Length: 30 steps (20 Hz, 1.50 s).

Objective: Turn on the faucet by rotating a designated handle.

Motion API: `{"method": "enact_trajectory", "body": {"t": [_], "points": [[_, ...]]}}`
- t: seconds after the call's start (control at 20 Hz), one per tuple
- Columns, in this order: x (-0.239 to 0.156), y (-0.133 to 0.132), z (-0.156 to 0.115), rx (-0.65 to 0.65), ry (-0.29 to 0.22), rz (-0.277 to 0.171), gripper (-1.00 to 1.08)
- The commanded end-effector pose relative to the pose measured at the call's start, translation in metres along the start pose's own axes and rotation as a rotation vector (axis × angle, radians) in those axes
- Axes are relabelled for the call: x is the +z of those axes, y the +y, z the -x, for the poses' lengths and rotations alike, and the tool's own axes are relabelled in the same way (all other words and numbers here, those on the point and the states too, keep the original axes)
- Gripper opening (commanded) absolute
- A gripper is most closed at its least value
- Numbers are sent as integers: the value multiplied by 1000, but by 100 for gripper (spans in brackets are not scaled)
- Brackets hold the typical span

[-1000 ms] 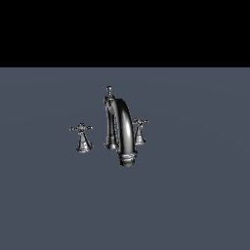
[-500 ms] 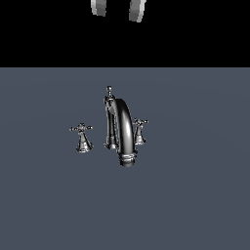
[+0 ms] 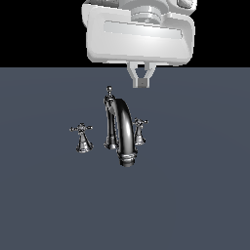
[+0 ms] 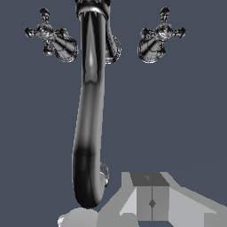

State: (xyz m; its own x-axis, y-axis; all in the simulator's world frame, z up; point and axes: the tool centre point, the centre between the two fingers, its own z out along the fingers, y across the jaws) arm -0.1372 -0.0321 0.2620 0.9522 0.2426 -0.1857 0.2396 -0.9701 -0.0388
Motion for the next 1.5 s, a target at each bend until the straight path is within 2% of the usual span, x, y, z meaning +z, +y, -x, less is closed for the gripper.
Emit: {"method": "enact_trajectory", "body": {"t": [0.0, 0.05, 0.1, 0.15, 0.2, 0.25, 0.3, 0.35, 0.4, 0.45, 0.5, 0.55, 0.6, 0.65, 0.7, 0.75, 0.8, 0.85, 0.9, 0.95, 1.0, 1.05, 1.1, 1.15, 1.25, 1.3, 1.35, 1.4, 1.45], "points": [[6, 13, -29, 4, 43, 3, -73], [6, 15, -28, 8, 44, 1, -73], [14, 8, -44, -10, 62, -15, -67], [30, -7, -54, -40, 58, -33, -61], [45, 7, -55, 53, 63, -67, -67], [55, 33, -57, 103, 77, -80, -42], [63, 27, -70, 92, 87, -80, -31], [51, 30, -100, 92, 153, -86, 2], [65, 72, -92, 191, 164, -97, -19], [65, 83, -87, 213, 167, -99, -19], [83, 91, -86, 272, 145, -99, -9], [100, 96, -87, 367, 150, -127, 8], [102, 111, -79, 398, 152, -137, 8], [91, 74, -125, 339, 197, -122, -16], [128, 94, -99, 425, 146, -133, -14], [129, 95, -99, 428, 144, -134, -14], [119, 81, -130, 370, 179, -95, -69], [145, 53, -135, 405, 153, -135, -5], [145, 62, -151, 364, 177, -54, 62], [154, 70, -191, 461, 196, -65, -83], [151, 111, -159, 559, 216, -76, -83], [150, 153, -152, 656, 241, -80, -43], [143, 191, -124, 737, 261, -83, -43], [145, 198, -121, 784, 268, -91, -68], [145, 217, -120, 941, 309, -131, -64], [144, 234, -115, 968, 321, -101, 90], [143, 149, -165, 870, 319, -126, 95], [140, 101, -194, 773, 317, -151, 95], [139, 121, -209, 675, 341, -139, 96]]}}
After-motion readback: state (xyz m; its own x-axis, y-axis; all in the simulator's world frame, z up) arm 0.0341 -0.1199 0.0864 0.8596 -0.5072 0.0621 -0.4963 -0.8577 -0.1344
